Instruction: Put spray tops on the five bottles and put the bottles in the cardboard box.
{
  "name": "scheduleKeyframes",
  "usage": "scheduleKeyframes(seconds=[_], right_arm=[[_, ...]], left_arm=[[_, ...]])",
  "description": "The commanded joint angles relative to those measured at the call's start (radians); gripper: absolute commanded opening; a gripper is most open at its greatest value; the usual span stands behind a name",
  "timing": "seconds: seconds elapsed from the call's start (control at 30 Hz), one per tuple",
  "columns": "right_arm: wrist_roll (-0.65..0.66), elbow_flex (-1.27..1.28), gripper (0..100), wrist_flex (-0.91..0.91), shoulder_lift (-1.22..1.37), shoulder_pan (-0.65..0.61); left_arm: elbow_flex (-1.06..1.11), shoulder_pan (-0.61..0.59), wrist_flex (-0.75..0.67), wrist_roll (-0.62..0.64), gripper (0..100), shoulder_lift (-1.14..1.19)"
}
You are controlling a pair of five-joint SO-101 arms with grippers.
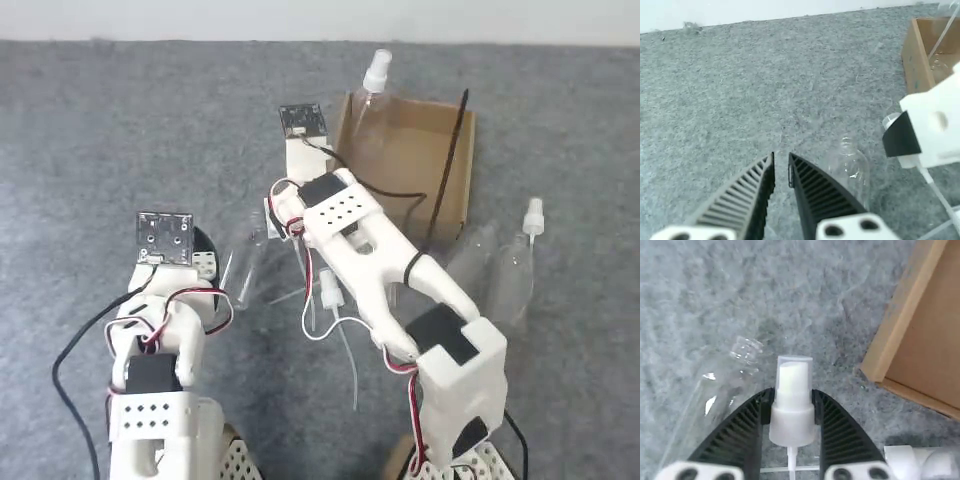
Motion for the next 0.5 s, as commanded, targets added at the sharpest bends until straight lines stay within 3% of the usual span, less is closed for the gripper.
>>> scheduleKeyframes(seconds=[0.0, 0.47], right_arm=[[-0.012, -0.064, 2.8, -0.01, -0.007, -0.007], [-0.006, -0.06, 23.6, 0.033, -0.008, -0.045]], left_arm=[[-0.01, -0.002, -0.028, -0.005, 4, 0.006], [-0.008, -0.003, -0.028, -0.003, 4, 0.006]])
